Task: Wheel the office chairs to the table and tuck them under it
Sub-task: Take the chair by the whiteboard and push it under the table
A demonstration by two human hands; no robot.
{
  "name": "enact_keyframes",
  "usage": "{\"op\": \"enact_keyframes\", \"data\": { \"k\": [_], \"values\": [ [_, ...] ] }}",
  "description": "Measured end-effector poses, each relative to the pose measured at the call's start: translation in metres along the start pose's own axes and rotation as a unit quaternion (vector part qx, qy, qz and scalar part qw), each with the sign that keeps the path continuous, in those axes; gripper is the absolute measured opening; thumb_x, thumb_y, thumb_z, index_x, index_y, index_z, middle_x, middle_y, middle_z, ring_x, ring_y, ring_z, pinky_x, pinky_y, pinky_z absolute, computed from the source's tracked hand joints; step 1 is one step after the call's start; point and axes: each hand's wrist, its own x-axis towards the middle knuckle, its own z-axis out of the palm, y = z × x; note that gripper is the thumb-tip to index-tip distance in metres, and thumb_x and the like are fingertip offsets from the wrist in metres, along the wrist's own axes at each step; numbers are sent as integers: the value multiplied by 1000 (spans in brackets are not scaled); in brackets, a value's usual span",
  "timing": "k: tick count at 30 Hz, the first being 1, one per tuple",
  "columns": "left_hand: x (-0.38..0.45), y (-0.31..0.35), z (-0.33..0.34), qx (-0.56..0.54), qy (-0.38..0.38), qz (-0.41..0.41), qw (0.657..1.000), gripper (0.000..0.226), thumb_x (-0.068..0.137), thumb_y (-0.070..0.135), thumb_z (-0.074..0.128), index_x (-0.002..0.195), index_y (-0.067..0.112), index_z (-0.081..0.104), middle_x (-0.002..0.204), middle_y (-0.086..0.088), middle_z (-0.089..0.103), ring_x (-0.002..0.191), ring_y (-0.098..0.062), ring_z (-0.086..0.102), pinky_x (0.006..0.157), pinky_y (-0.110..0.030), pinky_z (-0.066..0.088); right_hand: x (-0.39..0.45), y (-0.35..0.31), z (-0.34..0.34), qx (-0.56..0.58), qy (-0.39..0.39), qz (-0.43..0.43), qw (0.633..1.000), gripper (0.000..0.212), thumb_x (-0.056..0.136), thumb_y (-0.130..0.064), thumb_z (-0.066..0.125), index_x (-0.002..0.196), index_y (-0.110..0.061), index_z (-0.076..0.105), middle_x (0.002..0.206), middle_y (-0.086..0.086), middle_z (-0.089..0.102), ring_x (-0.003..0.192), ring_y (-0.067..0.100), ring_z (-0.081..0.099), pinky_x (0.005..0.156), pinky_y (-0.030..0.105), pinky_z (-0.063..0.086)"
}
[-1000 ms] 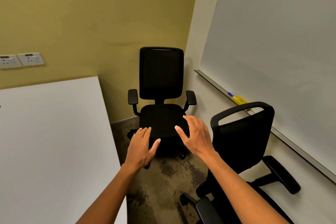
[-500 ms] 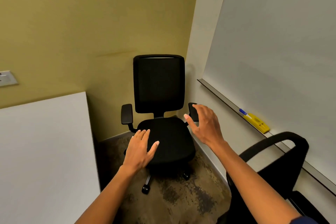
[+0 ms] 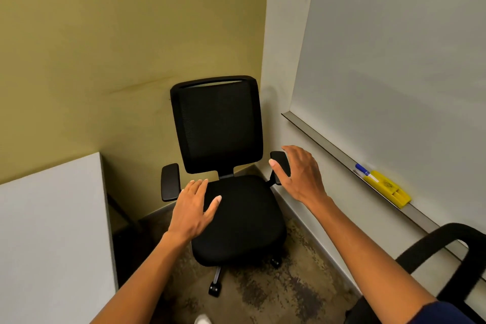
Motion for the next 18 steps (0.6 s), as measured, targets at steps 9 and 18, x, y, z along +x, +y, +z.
{"op": "enact_keyframes", "data": {
  "k": [9, 18],
  "values": [
    [83, -16, 21, -22, -18, 8, 1000, 84, 95, 73, 25, 152, 12, 38, 156, -11, 42, 150, -27, 30, 123, -40, 25, 79, 23, 26, -9, 3, 22, 1000, 62, 98, -57, 47, 142, -14, 48, 144, 9, 53, 133, 27, 48, 112, 45, 40],
    [187, -15, 13, -54, -2, 25, 998, 70, 100, 57, 42, 152, 9, 38, 156, -13, 42, 150, -27, 29, 123, -41, 26, 163, 22, 35, -25, -3, 39, 999, 69, 95, -67, 38, 143, -18, 46, 146, 5, 51, 133, 24, 48, 110, 43, 43]
  ]
}}
